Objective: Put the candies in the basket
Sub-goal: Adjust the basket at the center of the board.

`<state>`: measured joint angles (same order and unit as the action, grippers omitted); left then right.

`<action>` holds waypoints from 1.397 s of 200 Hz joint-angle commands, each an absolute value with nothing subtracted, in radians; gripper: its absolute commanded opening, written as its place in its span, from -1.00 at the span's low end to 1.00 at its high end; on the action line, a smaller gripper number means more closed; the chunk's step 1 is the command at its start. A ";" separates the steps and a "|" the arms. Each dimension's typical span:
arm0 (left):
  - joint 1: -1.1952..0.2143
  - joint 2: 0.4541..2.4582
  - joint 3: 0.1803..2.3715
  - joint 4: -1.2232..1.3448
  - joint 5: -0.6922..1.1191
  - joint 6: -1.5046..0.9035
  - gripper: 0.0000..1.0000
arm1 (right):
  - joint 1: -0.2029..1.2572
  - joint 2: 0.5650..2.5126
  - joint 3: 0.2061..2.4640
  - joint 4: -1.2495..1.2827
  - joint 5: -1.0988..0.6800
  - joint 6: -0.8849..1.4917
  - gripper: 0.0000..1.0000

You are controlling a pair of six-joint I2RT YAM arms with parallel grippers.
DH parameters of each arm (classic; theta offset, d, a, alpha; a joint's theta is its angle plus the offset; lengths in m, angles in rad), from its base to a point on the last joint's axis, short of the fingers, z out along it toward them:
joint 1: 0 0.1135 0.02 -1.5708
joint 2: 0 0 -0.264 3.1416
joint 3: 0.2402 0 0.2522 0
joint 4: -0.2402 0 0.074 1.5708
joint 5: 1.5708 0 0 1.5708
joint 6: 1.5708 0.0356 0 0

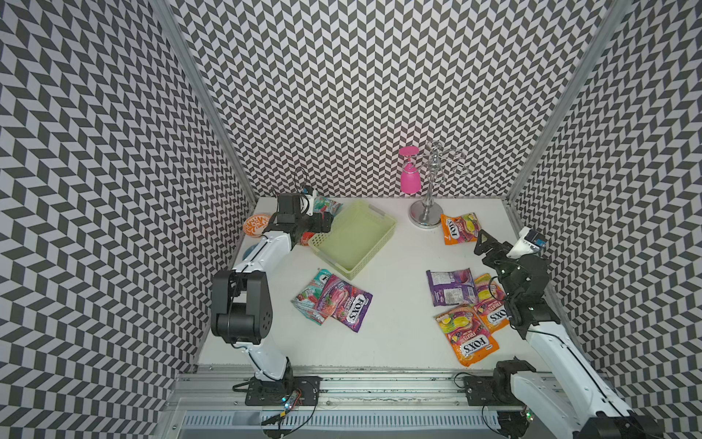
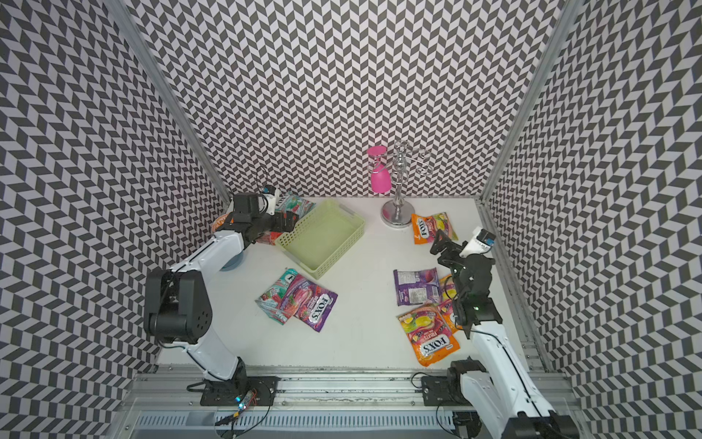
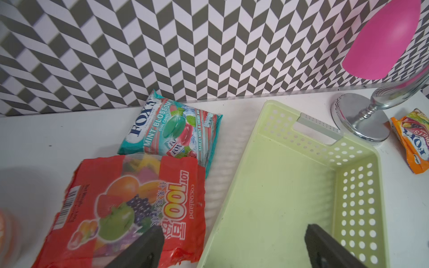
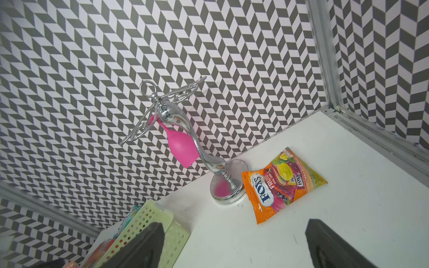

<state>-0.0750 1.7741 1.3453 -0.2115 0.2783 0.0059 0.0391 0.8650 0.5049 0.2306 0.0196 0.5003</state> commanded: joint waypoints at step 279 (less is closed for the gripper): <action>-0.265 1.777 1.298 -0.358 0.483 -0.122 0.98 | 0.207 1.075 0.672 0.014 -0.220 0.526 0.95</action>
<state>-0.2619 1.8538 1.3487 -0.3981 0.4271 -0.0738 0.1669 1.0176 0.5804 0.0429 -0.2546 0.5575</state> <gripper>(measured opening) 0.993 0.978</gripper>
